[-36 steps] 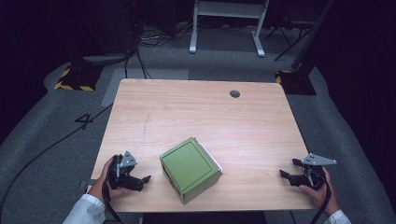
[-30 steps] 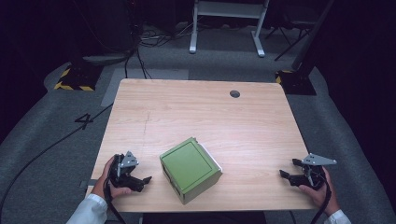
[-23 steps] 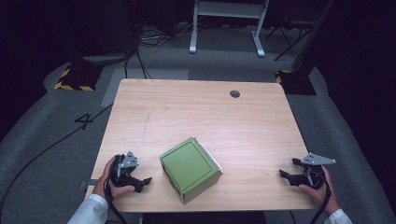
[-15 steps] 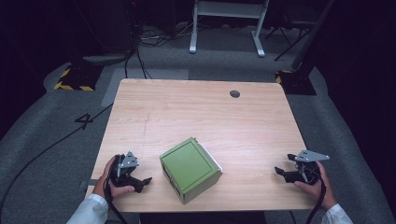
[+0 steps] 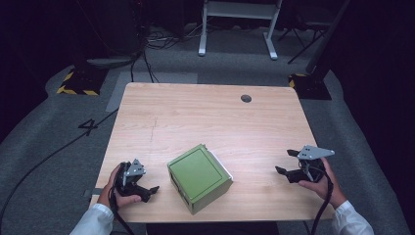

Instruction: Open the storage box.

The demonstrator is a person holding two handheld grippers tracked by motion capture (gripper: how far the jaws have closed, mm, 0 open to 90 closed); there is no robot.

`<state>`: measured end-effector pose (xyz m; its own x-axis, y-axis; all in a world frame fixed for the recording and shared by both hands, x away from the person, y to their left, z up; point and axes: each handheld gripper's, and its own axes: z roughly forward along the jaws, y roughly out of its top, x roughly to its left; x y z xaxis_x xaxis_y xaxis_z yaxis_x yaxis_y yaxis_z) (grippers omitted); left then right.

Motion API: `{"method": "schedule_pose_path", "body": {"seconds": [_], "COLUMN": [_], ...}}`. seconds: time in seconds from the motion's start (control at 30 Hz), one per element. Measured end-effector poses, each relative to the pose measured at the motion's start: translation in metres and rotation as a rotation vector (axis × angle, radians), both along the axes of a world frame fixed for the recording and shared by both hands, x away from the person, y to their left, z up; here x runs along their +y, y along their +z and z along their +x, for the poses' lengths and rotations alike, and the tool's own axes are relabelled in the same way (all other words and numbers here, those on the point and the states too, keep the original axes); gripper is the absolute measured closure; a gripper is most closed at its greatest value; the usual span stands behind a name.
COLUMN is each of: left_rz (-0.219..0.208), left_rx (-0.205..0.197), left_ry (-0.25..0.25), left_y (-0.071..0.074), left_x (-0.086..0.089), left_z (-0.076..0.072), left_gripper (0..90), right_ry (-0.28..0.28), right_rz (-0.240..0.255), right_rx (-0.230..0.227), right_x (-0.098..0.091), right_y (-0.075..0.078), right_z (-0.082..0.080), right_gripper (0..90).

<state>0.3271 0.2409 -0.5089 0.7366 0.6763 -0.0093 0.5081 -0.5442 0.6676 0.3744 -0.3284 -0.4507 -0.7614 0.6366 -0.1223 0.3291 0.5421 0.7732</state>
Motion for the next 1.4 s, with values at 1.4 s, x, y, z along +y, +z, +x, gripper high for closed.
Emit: {"method": "schedule_pose_path", "body": {"seconds": [1.4], "left_rz": [0.0], "left_rx": [0.0], "left_ry": [0.0], "left_y": [0.0], "left_x": [0.0], "left_z": [0.0], "left_gripper": [0.1], "right_ry": [0.333], "right_rz": [-0.01], "right_rx": [0.03], "right_x": [0.151], "right_y": [0.018], "right_z": [0.023], "right_gripper": [24.3]}}
